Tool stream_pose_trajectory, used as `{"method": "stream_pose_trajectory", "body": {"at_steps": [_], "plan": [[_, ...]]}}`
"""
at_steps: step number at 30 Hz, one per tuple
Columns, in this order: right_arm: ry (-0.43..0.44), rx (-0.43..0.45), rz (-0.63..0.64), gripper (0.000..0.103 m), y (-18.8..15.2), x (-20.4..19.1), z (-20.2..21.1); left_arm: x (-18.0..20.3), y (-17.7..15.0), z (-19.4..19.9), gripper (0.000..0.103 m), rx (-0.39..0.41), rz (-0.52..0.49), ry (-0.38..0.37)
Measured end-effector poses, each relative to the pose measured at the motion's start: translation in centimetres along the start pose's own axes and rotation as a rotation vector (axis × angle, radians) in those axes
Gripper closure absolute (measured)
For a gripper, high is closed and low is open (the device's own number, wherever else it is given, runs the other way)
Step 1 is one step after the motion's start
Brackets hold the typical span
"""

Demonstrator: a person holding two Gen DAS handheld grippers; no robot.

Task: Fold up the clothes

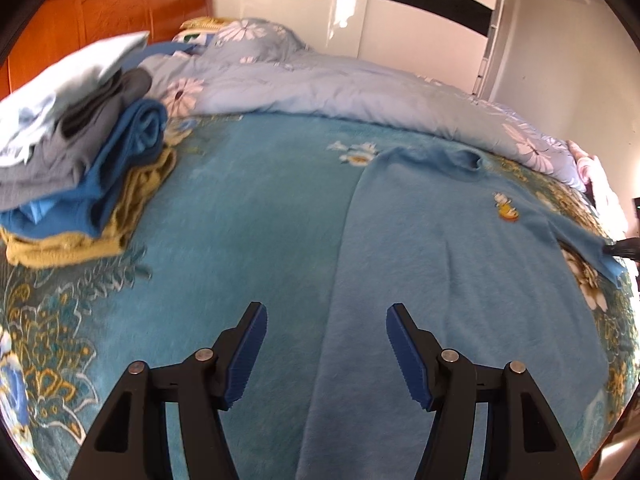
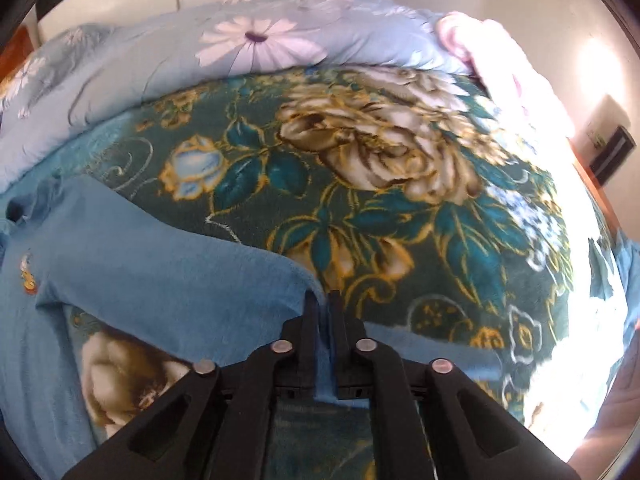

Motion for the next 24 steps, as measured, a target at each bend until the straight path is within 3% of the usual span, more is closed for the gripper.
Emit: {"method": "stream_pose_trajectory", "body": {"at_steps": [3,7,13,16,18,19,21,24], "plan": [[-0.06,0.062,-0.002,0.075,-1.6,0.5,3.6,-0.5,-1.6,-0.2,0.037,-0.031,0.012,-0.002],[-0.014,0.129,0.053,0.075,-4.8,-1.3,8.3,-0.4,-4.0,-0.8,0.037,-0.092,0.025,-0.022],[0.057,0.156,0.064,0.074,-8.6,-4.4,12.3,0.5,-5.7,-1.2,0.039,-0.11,0.063,-0.057],[0.076,0.169,0.079,0.074,-9.3,-5.6,13.7,1.3,-6.0,-1.0,0.06,-0.128,0.092,-0.131],[0.098,0.175,0.075,0.074,-9.6,-6.5,14.6,1.6,-6.1,-0.8,0.087,-0.136,0.125,-0.174],[0.109,0.176,0.075,0.074,-9.8,-6.9,15.1,1.6,-6.2,-0.8,0.095,-0.141,0.141,-0.187],[0.117,0.18,0.084,0.074,-10.0,-7.7,16.1,1.3,-6.3,-0.8,0.098,-0.151,0.197,-0.225],[0.122,0.185,0.102,0.074,-10.0,-8.7,17.1,0.5,-5.4,0.1,0.098,-0.116,0.192,-0.211]]}}
Point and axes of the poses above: each gripper's, at about its wrist camera, not at the fingertips, and z roughly against the way its jaws point, x to its right, y to its top, the point moved 9 cm from there along -z, roughly the way its jaws point, and after that the axes turned 8 degrees about z, right-handed, at the moved point
